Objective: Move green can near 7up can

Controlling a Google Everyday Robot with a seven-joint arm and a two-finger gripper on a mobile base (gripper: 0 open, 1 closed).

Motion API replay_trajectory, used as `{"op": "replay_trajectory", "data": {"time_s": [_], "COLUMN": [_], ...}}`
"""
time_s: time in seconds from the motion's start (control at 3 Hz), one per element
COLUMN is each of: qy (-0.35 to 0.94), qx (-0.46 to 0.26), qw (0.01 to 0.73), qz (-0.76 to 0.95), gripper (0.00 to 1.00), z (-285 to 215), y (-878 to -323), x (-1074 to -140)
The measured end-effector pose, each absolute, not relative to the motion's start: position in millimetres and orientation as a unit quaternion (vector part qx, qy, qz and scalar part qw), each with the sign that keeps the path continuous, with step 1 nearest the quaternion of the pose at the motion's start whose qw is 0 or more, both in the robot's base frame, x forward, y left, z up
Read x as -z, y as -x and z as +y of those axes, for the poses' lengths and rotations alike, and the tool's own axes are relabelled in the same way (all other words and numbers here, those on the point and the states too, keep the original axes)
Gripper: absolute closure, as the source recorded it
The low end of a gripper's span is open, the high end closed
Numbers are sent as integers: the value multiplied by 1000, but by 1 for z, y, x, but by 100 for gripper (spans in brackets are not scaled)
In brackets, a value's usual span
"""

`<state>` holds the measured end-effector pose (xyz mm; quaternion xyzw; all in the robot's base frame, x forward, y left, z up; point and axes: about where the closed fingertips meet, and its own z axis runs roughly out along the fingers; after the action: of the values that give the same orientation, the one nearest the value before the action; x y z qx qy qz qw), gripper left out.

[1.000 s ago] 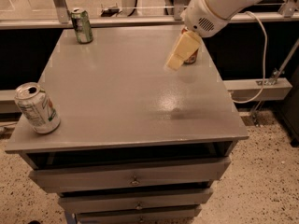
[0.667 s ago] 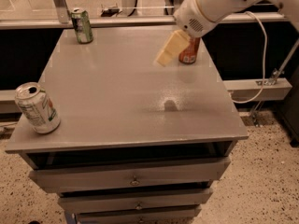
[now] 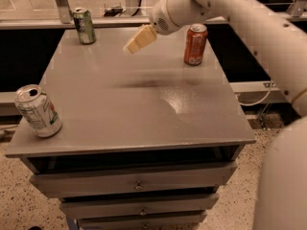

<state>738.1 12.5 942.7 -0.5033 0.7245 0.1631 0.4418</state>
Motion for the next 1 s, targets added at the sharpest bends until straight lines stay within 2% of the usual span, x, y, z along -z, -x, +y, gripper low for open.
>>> {"op": "replay_trajectory", "data": {"time_s": [0.33,1.0], "qy": [457,400], "qx": [-202,-208], "qw": [495,550], "qz": [711,703], "gripper": [0,0], "z": [69,143], "y": [-794,-834], "x": [-951,-940]}}
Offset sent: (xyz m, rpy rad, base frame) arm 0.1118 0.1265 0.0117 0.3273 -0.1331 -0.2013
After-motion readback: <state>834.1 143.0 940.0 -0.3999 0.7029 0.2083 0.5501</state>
